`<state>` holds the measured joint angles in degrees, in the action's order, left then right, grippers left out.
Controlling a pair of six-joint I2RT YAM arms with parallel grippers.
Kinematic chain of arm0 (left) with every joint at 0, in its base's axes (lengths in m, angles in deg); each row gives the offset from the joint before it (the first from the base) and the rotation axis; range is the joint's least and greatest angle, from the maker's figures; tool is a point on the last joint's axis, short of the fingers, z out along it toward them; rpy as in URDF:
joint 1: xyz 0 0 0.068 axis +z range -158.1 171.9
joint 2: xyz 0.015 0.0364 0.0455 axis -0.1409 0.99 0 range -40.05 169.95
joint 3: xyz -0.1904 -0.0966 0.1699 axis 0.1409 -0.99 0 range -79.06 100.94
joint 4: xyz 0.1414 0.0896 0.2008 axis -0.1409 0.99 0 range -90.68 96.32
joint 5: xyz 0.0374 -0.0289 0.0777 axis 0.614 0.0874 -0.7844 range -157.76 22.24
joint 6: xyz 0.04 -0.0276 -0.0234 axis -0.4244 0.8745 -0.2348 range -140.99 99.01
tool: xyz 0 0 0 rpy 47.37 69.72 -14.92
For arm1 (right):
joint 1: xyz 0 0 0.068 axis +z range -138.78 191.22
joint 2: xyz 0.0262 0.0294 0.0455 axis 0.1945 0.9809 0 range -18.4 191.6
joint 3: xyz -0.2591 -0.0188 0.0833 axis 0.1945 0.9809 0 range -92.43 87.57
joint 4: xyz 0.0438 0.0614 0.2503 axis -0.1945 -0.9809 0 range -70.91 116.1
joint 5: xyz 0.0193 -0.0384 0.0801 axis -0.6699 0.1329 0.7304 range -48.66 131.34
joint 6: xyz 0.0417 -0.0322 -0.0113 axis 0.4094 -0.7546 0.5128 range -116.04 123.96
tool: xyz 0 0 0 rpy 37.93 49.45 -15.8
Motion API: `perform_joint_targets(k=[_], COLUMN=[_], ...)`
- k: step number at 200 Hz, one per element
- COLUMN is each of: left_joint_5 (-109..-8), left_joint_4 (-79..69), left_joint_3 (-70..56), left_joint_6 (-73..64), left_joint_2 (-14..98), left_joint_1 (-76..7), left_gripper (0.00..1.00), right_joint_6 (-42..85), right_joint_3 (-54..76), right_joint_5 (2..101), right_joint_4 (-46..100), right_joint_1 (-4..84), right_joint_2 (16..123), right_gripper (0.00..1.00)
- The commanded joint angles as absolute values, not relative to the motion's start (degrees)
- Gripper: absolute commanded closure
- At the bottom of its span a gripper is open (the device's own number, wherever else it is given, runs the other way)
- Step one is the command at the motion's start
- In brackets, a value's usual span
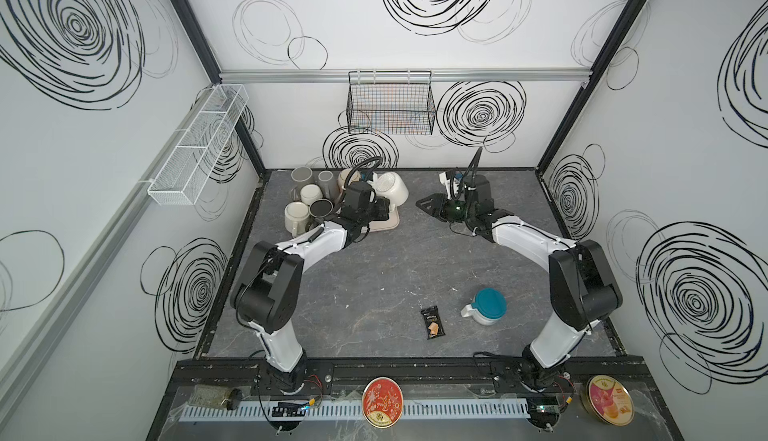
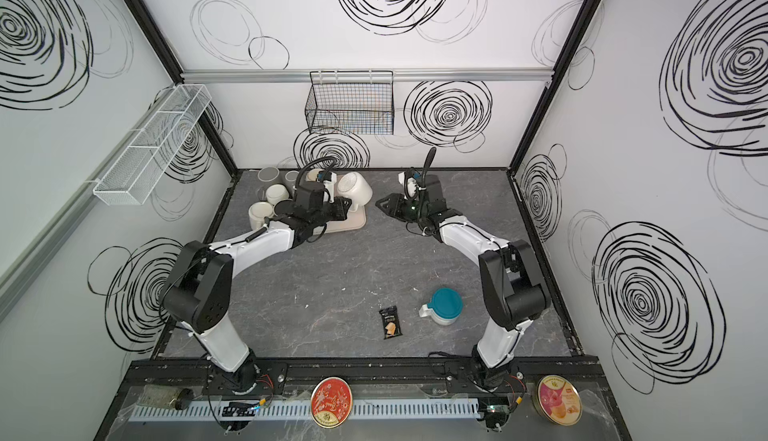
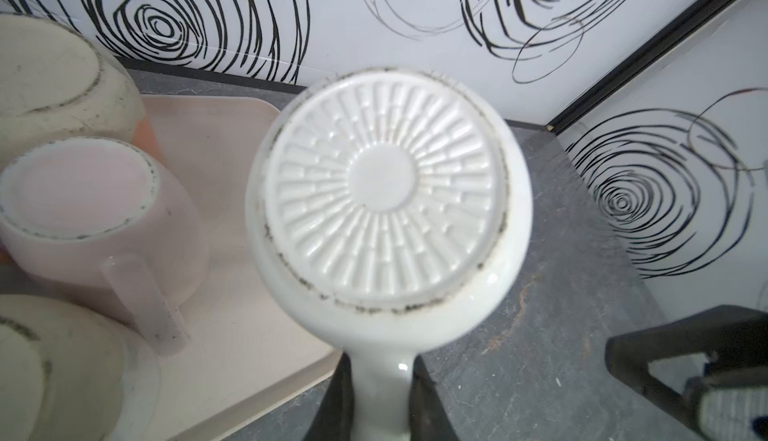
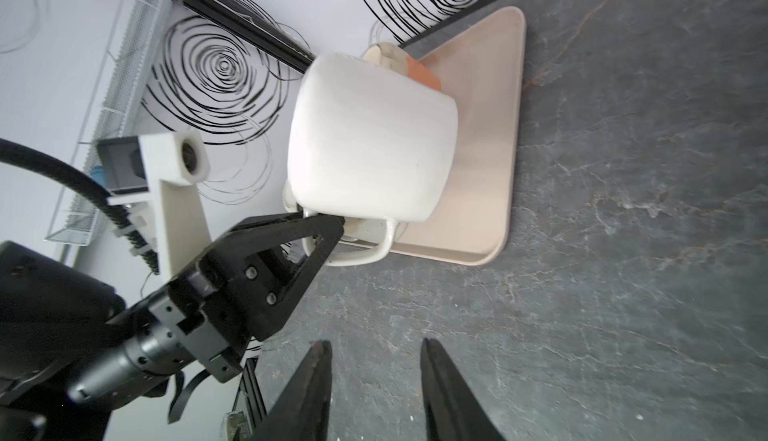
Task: Turn the mug right side up
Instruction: 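Lift the white mug with the left gripper and rotate it toward the right gripper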
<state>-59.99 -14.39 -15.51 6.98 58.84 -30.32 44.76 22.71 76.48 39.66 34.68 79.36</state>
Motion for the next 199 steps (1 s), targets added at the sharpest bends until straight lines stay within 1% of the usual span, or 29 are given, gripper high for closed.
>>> perform_joint_targets(k=[1,32,63,85,107,122,157,199], left_joint_5=[-56.2,-53.9,-46.2,-45.7,-45.4,-44.1,-42.3,-42.0], left_joint_4=[-34.5,-49.6,-65.1,-76.8,-84.0,-86.8,-87.5,-85.3], left_joint_3=[-18.9,-25.7,-27.6,-30.1,-30.8,-29.9,-28.0,-28.4], left_joint_6=[16.2,24.9,34.2,41.4,46.3,48.4,50.4,50.7], left_joint_2=[53.3,49.9,50.2,50.5,50.9,51.2,50.6,49.5], left_joint_1=[-28.2,-27.2,-26.7,-26.8,-27.2,-27.6,-28.6,-29.8], left_gripper=[1.0,1.0,1.0,1.0,1.0,1.0,1.0,1.0], right_joint_6=[51.6,55.0,60.4,62.6,61.5,61.7,64.0,60.5], right_joint_3=[25.6,26.3,26.7,27.3,26.6,26.2,25.0,22.3], right_joint_5=[77.4,78.5,80.1,81.0,81.0,80.9,82.0,82.3], right_joint_4=[50.4,55.7,61.7,66.6,66.0,66.4,73.6,74.7], right_joint_1=[35.7,37.0,38.1,39.0,40.1,40.5,41.6,43.6], right_joint_2=[75.6,73.7,73.4,73.0,72.2,72.0,73.0,73.6], right_gripper=[0.6,0.57,0.54,0.53,0.49,0.48,0.47,0.45])
